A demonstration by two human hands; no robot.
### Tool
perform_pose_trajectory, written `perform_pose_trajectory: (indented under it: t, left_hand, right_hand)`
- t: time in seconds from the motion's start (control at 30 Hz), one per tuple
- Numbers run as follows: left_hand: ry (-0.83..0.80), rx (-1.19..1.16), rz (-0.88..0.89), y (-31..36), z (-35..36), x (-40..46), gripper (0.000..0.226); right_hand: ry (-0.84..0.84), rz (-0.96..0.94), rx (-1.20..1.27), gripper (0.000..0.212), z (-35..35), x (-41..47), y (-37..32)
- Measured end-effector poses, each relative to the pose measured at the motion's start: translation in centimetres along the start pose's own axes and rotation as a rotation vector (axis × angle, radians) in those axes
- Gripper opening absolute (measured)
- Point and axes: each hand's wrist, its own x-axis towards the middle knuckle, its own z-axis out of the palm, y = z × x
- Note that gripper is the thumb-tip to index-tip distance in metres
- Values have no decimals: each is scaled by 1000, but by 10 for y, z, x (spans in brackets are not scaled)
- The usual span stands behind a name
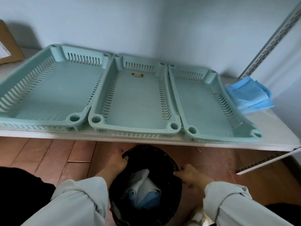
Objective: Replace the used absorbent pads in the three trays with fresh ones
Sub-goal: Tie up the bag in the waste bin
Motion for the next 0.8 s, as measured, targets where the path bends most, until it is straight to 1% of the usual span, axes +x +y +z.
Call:
perform_pose_trajectory:
  t: [0.13,0.23,0.3,0.37,0.43,0.5,0.57,0.67,0.7,0.73,0.77,0.8]
  left_hand:
    - [45,-180,-180,-17,0,-20,51]
    - [25,-192,-307,-49,4,-39,45]
    - [-31,-181,-370,-72,10,-44,38]
    - [-105,-193,-399,-76,13,-53,29]
    - [-180,-254,-486,-68,10,-67,14]
    - [-275,-300,-541,-70,6,-67,21]
    - [-307,-363,-552,-73,3,-66,27]
    - [-276,-391,-575,-77,5,-63,27]
    - [-262,-393,-567,-77,5,-64,25]
    - [-215,-380,-553,-78,5,-62,24]
    - [-153,-356,-522,-82,5,-58,25]
    - [-80,-329,-479,-82,4,-55,27]
  right_hand:
    - [8,-58,192,63,0,22,-18]
    - [52,-3,363,60,10,36,-23]
    - [68,43,432,54,13,37,-27]
    - [57,78,474,52,14,40,-26]
    - [25,125,546,51,12,44,-20]
    - [-12,148,604,44,11,49,-13]
    - [-21,154,607,36,9,44,-11]
    - [45,131,617,24,5,36,-11]
    - [74,129,607,17,2,34,-11]
    - [100,122,591,6,0,31,-12]
    - [118,114,559,7,-3,30,-12]
    - [120,106,516,16,-5,30,-12]
